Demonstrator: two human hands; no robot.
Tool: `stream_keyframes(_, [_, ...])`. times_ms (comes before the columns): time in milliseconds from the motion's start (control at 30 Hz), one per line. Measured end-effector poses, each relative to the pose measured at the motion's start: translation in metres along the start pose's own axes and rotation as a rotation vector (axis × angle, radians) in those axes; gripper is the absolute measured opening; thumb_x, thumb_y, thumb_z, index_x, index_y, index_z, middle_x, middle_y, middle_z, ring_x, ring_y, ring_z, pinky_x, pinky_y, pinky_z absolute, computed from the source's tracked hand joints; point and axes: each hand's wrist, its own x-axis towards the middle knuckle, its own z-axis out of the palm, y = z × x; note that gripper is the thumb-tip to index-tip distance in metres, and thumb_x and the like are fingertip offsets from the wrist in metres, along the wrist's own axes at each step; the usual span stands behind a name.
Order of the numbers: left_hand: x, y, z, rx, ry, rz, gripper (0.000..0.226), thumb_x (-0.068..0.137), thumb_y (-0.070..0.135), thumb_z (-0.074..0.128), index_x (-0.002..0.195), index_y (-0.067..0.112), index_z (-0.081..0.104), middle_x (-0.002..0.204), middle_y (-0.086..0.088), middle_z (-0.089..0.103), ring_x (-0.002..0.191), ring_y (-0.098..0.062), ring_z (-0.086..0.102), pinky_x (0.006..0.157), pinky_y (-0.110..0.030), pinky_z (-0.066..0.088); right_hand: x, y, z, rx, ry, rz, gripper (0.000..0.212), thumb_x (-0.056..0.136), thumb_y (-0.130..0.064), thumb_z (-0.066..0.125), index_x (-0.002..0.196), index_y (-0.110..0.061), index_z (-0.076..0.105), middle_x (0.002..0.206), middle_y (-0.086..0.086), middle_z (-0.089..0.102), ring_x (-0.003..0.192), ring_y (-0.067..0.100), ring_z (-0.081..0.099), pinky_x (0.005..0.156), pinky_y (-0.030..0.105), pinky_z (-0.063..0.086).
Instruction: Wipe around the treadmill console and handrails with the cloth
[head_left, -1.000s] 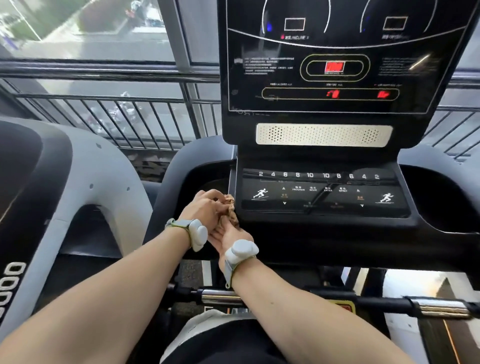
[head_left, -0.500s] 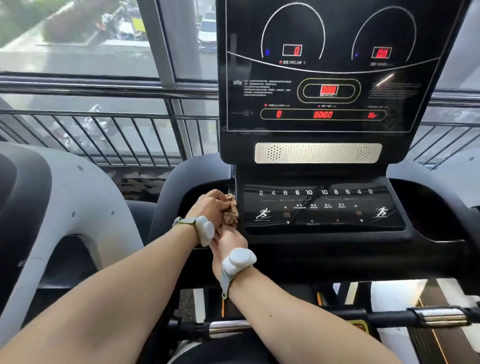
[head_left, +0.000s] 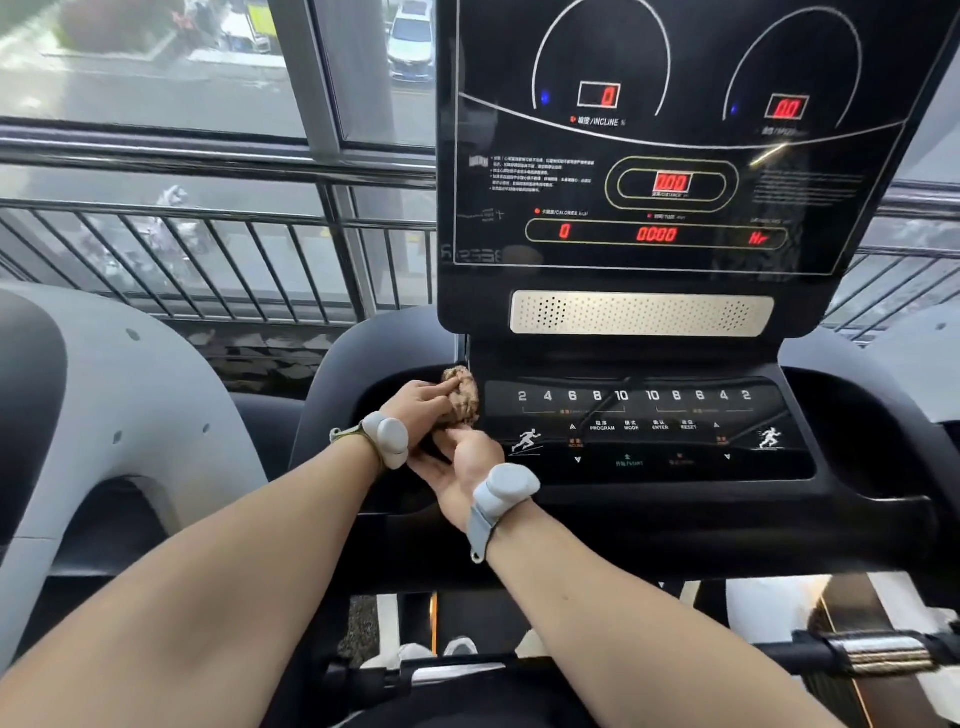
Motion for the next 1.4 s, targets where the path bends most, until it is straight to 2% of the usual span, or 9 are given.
stream_keyframes(133, [-0.006,0.002,0.002,0.124,0.042,0.091,0.030,0.094,0.002,0.057,0.112,0.019,0.074,0.088,0.011,0.073,0.075,0.008,0.064,0.069,-0.002,0.043,-0.006,-0.033,-0.005,-0.337,-0.064,0.125,0.039,0.096,-0.003,0.036,0.120,0.015,0.061,0.113,0.036,0.070,0.097,0.049,0.072,0.078,0.049,0.064])
stream_keyframes(267, [0.002,-0.003,-0.009,0.514,0.063,0.119,0.025,0.093,0.032,0.065,0.114,0.026,0.075,0.103,0.006,0.069,0.096,-0.016,0.069,0.080,-0.020,0.047,-0.012,-0.056,-0.013,-0.514,-0.064,0.141,0.039,0.092,-0.007,0.035,0.099,0.014,0.067,0.089,0.026,0.077,0.069,0.032,0.076,0.055,0.033,0.063])
stream_keyframes(367, [-0.003,-0.014,-0.020,0.647,0.032,0.068,0.049,0.084,0.060,0.051,0.123,0.036,0.069,0.117,0.001,0.059,0.111,-0.027,0.062,0.095,-0.033,0.050,-0.013,-0.053,-0.020,-0.496,-0.055,0.130,0.036,0.091,-0.007,0.036,0.095,0.012,0.066,0.080,0.024,0.077,0.062,0.028,0.076,0.051,0.030,0.060])
stream_keyframes(500, [-0.014,-0.029,-0.007,1.060,-0.118,-0.060,0.094,0.067,0.033,0.075,0.147,0.048,0.028,0.151,0.007,0.027,0.134,-0.034,0.028,0.112,-0.046,0.034,-0.011,-0.047,-0.023,-0.523,-0.063,0.055,0.036,0.089,-0.007,0.038,0.098,0.013,0.066,0.079,0.025,0.076,0.059,0.030,0.074,0.050,0.031,0.059])
stream_keyframes(733, [0.001,-0.016,0.005,0.953,-0.043,-0.069,0.033,0.090,0.022,0.058,0.122,0.029,0.065,0.135,0.000,0.041,0.117,-0.031,0.042,0.093,-0.044,0.048,-0.010,-0.048,-0.025,-0.477,-0.063,0.056,0.033,0.091,-0.008,0.039,0.095,0.011,0.066,0.073,0.024,0.074,0.056,0.028,0.072,0.050,0.032,0.059])
stream_keyframes(933, [-0.007,-0.020,-0.008,0.891,-0.114,-0.011,0.041,0.085,0.027,0.072,0.124,0.041,0.069,0.137,0.013,0.048,0.115,-0.019,0.054,0.093,-0.037,0.052,-0.012,-0.048,-0.023,-0.497,-0.067,0.038,0.031,0.090,-0.007,0.040,0.092,0.011,0.065,0.075,0.026,0.073,0.055,0.030,0.071,0.049,0.032,0.058])
stream_keyframes(1067, [-0.031,-0.024,-0.010,0.939,-0.191,0.019,0.017,0.069,0.064,0.067,0.067,0.048,0.064,0.110,0.021,0.058,0.085,-0.008,0.063,0.069,-0.023,0.050,-0.013,-0.047,-0.024,-0.492,-0.065,0.028,0.031,0.090,-0.006,0.039,0.089,0.011,0.065,0.072,0.025,0.073,0.053,0.029,0.071,0.047,0.031,0.058])
stream_keyframes(1333, [-0.044,-0.023,-0.019,1.039,-0.230,-0.052,0.050,0.066,0.032,0.079,0.105,0.058,0.061,0.107,0.018,0.049,0.094,-0.018,0.052,0.076,-0.037,0.053,-0.016,-0.045,-0.028,-0.496,-0.069,0.006,0.033,0.092,-0.007,0.038,0.095,0.011,0.065,0.072,0.024,0.073,0.053,0.028,0.070,0.048,0.031,0.058])
stream_keyframes(1400, [-0.047,-0.016,-0.017,1.178,-0.150,-0.014,0.037,0.080,0.034,0.071,0.111,0.052,0.064,0.112,0.009,0.050,0.103,-0.025,0.047,0.083,-0.036,0.048,-0.017,-0.045,-0.027,-0.493,-0.075,-0.001,0.033,0.092,-0.006,0.038,0.097,0.012,0.065,0.075,0.026,0.073,0.054,0.028,0.070,0.049,0.031,0.059])
